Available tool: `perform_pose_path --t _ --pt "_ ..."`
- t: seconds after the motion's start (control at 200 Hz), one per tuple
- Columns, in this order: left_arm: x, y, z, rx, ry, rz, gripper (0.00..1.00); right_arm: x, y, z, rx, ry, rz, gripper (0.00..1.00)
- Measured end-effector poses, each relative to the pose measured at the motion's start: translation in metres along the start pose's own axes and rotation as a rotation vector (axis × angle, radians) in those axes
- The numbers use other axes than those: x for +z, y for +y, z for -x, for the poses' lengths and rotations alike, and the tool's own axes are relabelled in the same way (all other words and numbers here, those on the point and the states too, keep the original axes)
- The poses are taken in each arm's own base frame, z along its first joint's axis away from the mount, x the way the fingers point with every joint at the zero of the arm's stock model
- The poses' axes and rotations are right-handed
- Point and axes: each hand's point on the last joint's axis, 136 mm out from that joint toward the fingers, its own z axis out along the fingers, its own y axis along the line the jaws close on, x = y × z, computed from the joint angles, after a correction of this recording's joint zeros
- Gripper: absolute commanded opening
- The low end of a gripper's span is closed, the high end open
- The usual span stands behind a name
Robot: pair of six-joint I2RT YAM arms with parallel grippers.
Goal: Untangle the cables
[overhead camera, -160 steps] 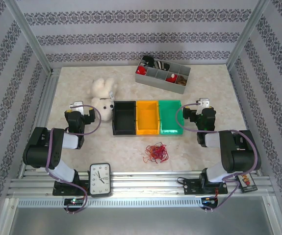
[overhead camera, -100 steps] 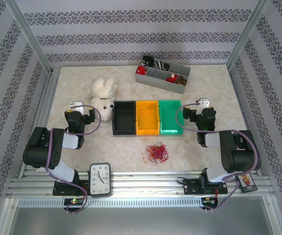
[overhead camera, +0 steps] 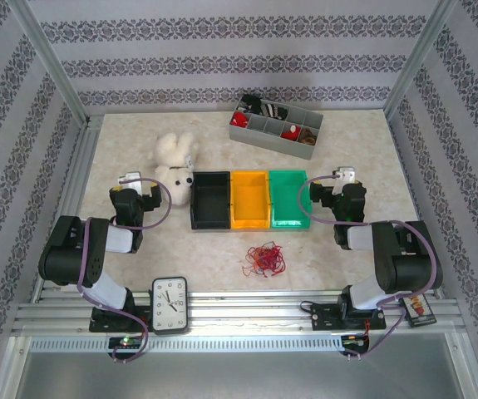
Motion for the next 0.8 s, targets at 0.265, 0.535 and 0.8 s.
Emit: perform_pose_path --t 0.265,0.535,0.8 --pt "0.0 0.0 0.0 0.0 0.0 0.0 0.99 0.0 0.0 0.0 0.0 0.0 0.0 0.98" --pt "0.0 0.0 0.0 0.0 0.0 0.0 0.99 0.0 0.0 0.0 0.0 0.0 -0.001 0.98" --pt "0.0016 -0.0059 0.0047 0.024 0.046 -0.02 1.0 -0.0004 -0.0004 0.0002 0.006 0.009 0.006 0.98"
